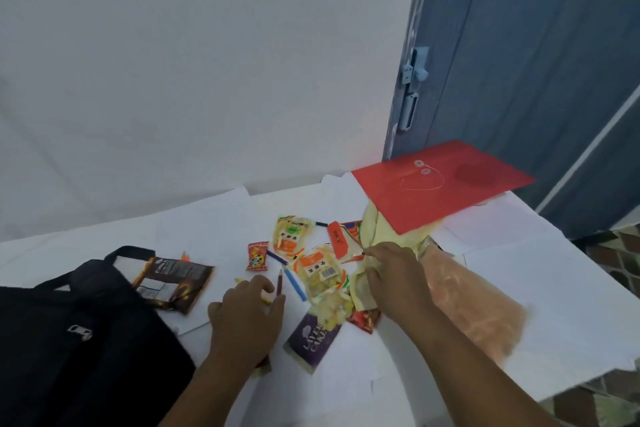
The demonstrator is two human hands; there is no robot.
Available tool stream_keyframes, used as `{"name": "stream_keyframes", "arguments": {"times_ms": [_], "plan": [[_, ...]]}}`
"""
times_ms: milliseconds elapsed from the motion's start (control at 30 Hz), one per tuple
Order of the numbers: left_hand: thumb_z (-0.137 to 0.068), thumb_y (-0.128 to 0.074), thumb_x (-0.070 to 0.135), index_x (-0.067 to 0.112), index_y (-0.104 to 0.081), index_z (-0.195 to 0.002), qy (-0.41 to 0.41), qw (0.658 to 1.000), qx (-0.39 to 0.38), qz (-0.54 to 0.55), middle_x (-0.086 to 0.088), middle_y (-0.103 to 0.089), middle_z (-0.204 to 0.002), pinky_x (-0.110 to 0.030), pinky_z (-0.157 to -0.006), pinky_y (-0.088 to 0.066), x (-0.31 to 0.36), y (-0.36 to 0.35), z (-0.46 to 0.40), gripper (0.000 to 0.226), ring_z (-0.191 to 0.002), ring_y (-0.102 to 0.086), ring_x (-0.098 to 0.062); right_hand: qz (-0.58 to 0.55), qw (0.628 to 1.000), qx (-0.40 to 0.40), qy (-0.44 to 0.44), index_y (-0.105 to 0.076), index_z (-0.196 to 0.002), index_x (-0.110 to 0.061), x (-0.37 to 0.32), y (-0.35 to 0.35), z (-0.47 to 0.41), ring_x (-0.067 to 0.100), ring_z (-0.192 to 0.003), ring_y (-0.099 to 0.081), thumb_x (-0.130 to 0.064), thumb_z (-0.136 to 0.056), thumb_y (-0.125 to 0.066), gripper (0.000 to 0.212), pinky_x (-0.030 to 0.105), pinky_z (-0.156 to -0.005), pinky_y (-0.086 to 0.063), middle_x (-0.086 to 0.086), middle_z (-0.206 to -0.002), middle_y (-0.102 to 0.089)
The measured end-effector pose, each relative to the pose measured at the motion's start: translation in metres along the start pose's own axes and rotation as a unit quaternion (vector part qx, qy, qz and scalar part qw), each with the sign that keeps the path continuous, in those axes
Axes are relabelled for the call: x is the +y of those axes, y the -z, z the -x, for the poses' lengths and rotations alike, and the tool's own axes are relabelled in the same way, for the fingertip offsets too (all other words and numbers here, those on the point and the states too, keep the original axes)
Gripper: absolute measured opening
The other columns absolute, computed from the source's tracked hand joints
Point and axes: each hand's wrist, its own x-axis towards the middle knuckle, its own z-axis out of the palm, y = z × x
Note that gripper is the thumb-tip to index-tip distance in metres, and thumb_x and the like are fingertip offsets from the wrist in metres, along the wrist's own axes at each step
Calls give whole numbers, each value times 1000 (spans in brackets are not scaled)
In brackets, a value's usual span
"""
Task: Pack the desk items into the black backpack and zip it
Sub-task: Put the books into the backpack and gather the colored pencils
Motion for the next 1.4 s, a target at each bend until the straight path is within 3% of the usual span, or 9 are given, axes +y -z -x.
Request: {"name": "stream_keyframes", "arguments": {"times_ms": [233,400,633,800,867,933,1067,1200,1400], "plan": [[-87,-72,36,27,-69,-100,-50,996,63,44,5,-64,-96,-32,-70,-38,-6,-40,7,16,-85,-52,-15,42,999,-6,-6,-77,-88,-23,-20,-24,-49,26,-92,-58,-48,-87,-61,29,37,-79,-50,-1,-92,-68],[-90,-56,48,30,-67,-100,-48,996,71,32,12,-57,-94,-31,-72,-40,-12,-46,6,22,-85,-47,-9,-107,994,23,4,-47,-53,-25,-21,-36,-53,18,-59,-49,-29,-78,-64,30,32,-60,-43,-9,-56,-48],[-102,-29,59,30,-72,-97,22,982,-111,148,8,-67,-98,-36,-86,-49,-2,-5,-8,52,-93,-60,-14,-221,960,75,157,-53,-94,-27,-39,-19,-36,16,-74,-56,-31,-96,-46,8,46,-73,-49,-11,-77,-57],[-99,-16,64,21,-70,-114,203,840,-104,492,-5,-75,-105,-33,-74,-46,8,41,-10,71,-88,-67,-22,-310,910,50,270,-58,-105,-29,-51,-23,-2,13,-94,-63,-15,-101,-46,18,25,-82,-50,-6,-99,-66],[-99,-41,59,15,-68,-117,257,719,-104,637,-13,-75,-104,-37,-72,-51,5,48,-8,54,-82,-68,-27,-331,890,20,312,-58,-103,-25,-52,-29,14,13,-100,-64,-3,-98,-46,25,22,-86,-49,-4,-102,-66],[-83,-67,40,11,-65,-122,259,687,-103,671,-14,-74,-105,-42,-72,-55,-4,51,-3,49,-85,-70,-30,-332,883,-8,332,-55,-101,-23,-52,-34,30,17,-108,-63,5,-94,-45,30,29,-89,-51,-2,-103,-65],[-86,-66,-1,29,-47,-132,233,743,-105,619,-16,-68,-111,-44,-62,-60,-25,51,21,59,-76,-73,-30,-304,885,-10,352,-51,-94,-20,-44,-37,49,20,-131,-53,12,-76,-44,37,33,-103,-46,-1,-108,-65],[-76,-77,9,52,-54,-122,68,843,-168,506,-12,-75,-104,-47,-74,-62,-45,50,55,67,-88,-75,-30,-262,910,28,319,-62,-84,-9,-31,-37,58,18,-118,-58,16,-78,-51,28,28,-99,-45,-1,-109,-67],[-70,-83,33,61,-26,-142,-44,909,-155,385,17,-70,-116,-19,-75,-58,-49,35,90,96,-98,-70,-1,-232,943,24,239,-71,-83,-17,-15,-40,89,1,-107,-59,-6,-83,-51,23,14,-87,-44,-6,-108,-64]]}}
